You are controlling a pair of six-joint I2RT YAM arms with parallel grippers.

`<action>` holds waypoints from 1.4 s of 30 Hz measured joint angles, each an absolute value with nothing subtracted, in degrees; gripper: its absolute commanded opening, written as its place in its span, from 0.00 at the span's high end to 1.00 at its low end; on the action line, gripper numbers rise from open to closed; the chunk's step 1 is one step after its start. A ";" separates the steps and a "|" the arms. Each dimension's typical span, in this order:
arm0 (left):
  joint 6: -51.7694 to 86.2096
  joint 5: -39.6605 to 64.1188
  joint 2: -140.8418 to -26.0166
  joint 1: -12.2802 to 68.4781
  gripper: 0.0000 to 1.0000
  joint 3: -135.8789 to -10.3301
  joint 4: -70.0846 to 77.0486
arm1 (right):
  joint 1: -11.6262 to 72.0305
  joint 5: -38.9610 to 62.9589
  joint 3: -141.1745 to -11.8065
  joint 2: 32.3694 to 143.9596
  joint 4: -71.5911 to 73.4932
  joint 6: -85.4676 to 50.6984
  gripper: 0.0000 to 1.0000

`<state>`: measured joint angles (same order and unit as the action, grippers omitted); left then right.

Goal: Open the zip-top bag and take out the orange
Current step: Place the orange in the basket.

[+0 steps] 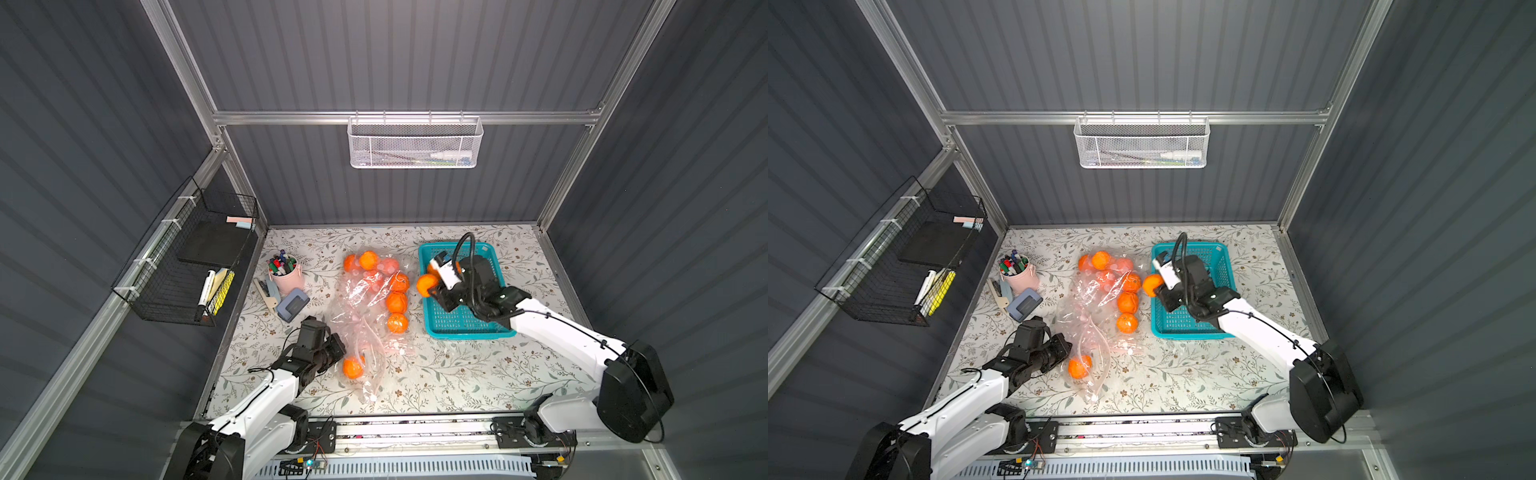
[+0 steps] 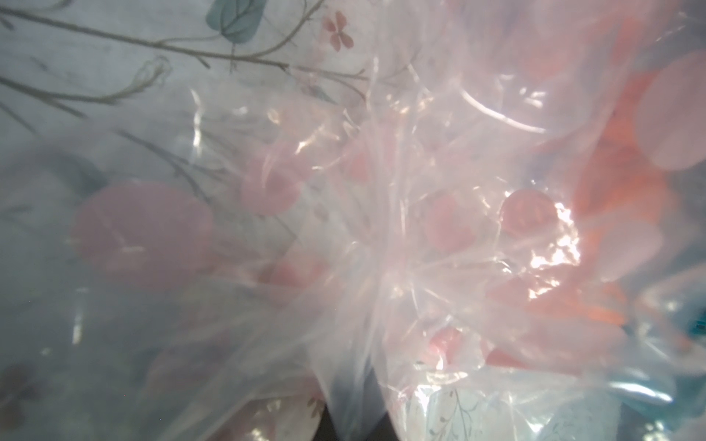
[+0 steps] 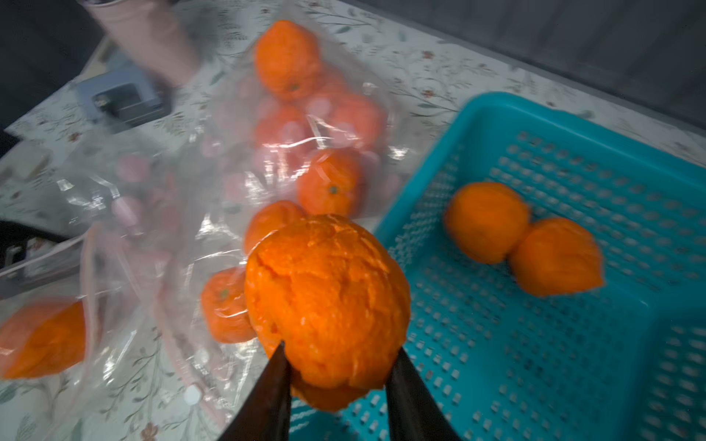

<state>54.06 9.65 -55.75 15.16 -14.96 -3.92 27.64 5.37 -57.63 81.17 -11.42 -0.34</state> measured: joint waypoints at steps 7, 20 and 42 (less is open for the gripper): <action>54.06 9.65 -55.79 15.16 1.00 -14.83 -3.90 | 15.84 -0.38 -64.36 91.81 -17.89 -4.12 0.74; 54.04 9.67 -56.75 15.16 1.00 -14.83 -3.42 | 11.11 -7.01 -77.87 106.89 -25.17 -4.10 0.68; 54.04 9.67 -57.54 15.16 1.00 -14.83 -3.01 | 10.92 -5.69 -85.54 114.43 -28.67 -4.91 0.32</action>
<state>54.04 9.67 -57.54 15.16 -14.83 -3.01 10.92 -5.69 -85.54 114.43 -28.67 -4.91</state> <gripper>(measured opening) 0.050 0.680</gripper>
